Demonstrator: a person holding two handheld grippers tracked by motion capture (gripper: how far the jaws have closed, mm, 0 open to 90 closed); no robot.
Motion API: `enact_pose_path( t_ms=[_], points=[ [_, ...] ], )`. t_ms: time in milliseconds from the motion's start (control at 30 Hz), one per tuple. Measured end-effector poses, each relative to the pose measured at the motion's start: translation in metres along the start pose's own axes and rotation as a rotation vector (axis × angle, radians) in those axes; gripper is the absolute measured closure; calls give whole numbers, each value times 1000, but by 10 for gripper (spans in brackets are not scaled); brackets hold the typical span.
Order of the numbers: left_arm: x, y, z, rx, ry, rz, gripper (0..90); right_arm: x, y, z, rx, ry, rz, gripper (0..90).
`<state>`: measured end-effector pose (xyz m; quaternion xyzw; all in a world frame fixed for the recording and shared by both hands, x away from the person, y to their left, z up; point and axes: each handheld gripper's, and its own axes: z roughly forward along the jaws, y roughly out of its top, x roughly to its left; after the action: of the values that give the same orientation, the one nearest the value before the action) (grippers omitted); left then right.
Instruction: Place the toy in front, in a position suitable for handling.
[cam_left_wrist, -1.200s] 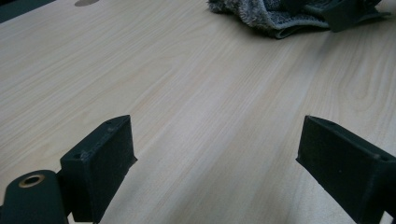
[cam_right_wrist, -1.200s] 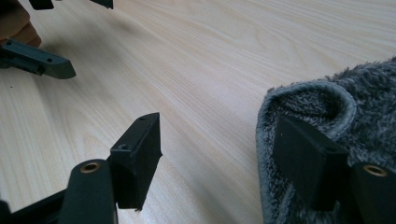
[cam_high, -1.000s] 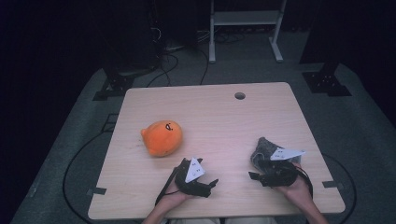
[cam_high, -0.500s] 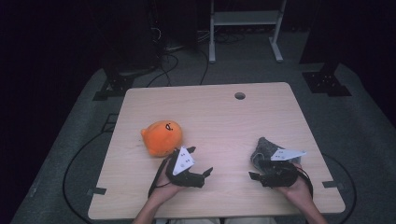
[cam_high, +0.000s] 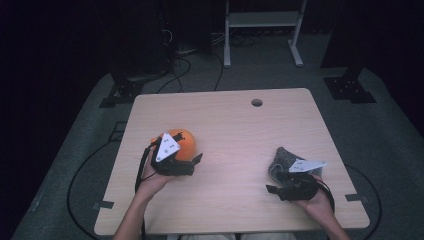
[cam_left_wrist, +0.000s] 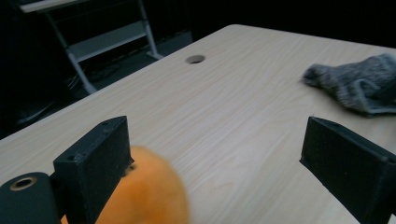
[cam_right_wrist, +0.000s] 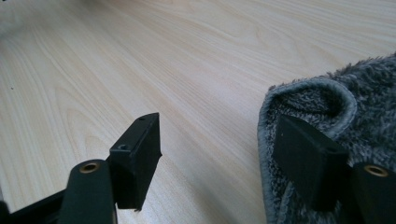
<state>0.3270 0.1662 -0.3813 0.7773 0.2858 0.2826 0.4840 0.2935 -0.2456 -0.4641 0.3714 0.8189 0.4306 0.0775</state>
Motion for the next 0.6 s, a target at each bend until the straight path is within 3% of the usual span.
enact_pose_path(
  t_ms=[300, 500, 533, 600],
  points=[
    [37, -15, -7, 37, 91, -61, 75, 0, 0, 2, 10, 1, 2, 307],
    [54, -28, -2, 96, 146, -68, 76, 0, 0, 4, 15, 3, -1, 307],
    [57, -33, 3, 108, 174, -77, 76, 0, 0, 4, 15, 4, 0, 307],
    [59, -42, 13, 170, 213, -72, 57, 0, 0, 4, 18, 5, -2, 307]
  ],
)
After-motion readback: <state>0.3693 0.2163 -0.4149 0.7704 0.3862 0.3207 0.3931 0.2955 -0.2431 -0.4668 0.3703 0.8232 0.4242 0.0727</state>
